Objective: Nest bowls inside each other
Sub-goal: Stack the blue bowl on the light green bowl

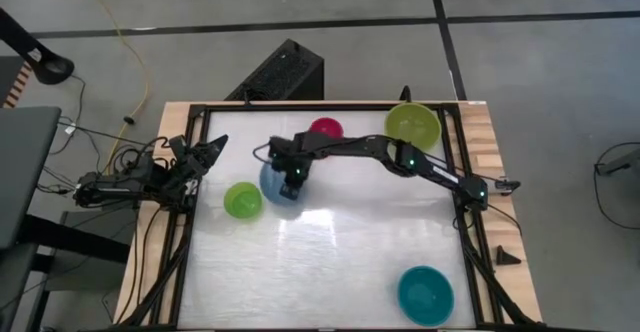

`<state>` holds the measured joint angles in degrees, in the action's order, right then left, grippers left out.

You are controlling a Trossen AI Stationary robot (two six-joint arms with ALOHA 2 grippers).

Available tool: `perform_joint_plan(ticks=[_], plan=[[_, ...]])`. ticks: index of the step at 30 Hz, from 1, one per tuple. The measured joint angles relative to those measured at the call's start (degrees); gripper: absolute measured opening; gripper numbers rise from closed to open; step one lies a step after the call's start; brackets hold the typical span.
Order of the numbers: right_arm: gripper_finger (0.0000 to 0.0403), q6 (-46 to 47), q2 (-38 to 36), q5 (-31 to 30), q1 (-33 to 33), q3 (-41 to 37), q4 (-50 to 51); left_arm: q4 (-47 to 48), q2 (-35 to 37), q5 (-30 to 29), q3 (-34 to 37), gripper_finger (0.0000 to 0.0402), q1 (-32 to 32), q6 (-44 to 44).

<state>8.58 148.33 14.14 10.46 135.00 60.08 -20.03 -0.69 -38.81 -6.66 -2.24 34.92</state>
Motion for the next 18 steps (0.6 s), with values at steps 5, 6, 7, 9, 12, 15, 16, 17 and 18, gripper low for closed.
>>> perform_joint_plan(ticks=[5,6,7,9,12,15,16,17,18], plan=[[0.0022,0.66,-0.72,-0.20,-2.99,-0.11,8.71,0.00,0.00,0.00,0.00,0.0155,0.02,-0.15],[0.0022,0.82,-0.74,-0.77,-3.62,-0.11,9.76,0.00,0.00,0.00,0.00,0.0155,0.02,-0.15],[0.0022,1.26,-1.00,-1.45,-4.21,-0.13,10.51,0.02,0.00,-0.02,0.00,0.0155,0.02,-0.15],[0.0022,1.70,-2.08,-3.60,-5.23,-0.27,11.83,0.02,-0.01,-0.04,0.00,0.0155,0.02,-0.46],[0.0023,3.33,-4.16,-7.27,-6.57,-0.62,12.70,0.03,-0.02,-0.07,0.00,0.0155,0.02,-1.29],[0.0029,4.86,-7.87,-11.10,-6.95,-0.64,13.27,0.17,-0.02,-0.11,-0.02,0.0155,0.02,-1.31],[0.0031,5.15,-9.63,-11.98,-7.00,-0.57,13.45,0.20,-0.02,-0.08,-0.02,0.0155,0.02,-1.29],[0.0033,5.18,-11.25,-12.32,-6.97,-0.43,13.62,0.20,-0.02,-0.04,-0.02,0.0155,0.02,-1.29],[0.0034,5.32,-12.80,-12.51,-6.98,-0.36,13.59,0.29,-0.02,-0.02,-0.02,0.0155,0.02,-1.29]])
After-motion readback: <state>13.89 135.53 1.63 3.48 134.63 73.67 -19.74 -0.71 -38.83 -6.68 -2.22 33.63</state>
